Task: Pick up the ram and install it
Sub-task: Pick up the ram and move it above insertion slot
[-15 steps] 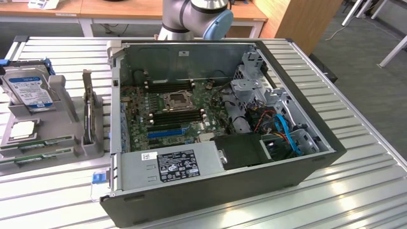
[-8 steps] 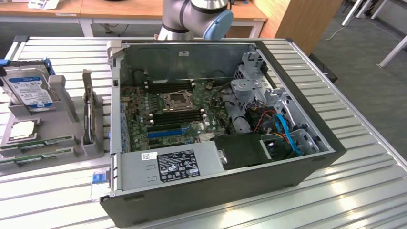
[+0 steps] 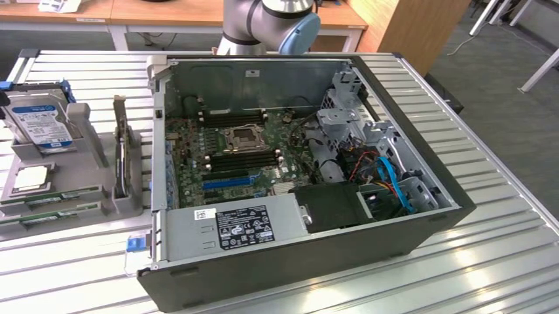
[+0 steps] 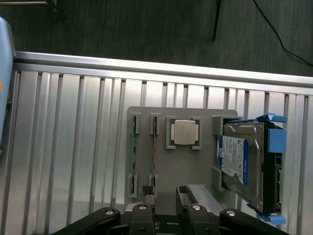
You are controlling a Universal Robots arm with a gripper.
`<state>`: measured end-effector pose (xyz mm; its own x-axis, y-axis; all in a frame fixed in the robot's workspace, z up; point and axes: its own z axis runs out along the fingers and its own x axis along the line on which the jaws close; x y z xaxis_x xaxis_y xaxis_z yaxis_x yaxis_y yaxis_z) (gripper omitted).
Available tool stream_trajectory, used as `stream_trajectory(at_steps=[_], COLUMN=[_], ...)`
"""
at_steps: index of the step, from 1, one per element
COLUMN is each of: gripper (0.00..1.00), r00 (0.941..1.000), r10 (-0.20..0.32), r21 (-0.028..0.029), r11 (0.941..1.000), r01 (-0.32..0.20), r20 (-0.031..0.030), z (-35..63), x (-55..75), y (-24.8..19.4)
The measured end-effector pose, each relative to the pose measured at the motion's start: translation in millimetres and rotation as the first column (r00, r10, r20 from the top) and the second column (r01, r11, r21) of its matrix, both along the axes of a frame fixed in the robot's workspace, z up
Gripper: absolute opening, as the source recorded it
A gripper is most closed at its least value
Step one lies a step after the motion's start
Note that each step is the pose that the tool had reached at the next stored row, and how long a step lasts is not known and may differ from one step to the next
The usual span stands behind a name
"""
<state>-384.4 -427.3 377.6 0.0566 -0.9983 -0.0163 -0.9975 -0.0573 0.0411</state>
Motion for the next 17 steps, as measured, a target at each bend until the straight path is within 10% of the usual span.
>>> stream_trajectory(at_steps=[17], gripper=[0.31], r00=[1.0], r10=[-0.001], r21=[0.0001], r11=[1.0], r01=[0.001], r20=[0.0001], z=[-11.5], x=[0.0], y=[0.0])
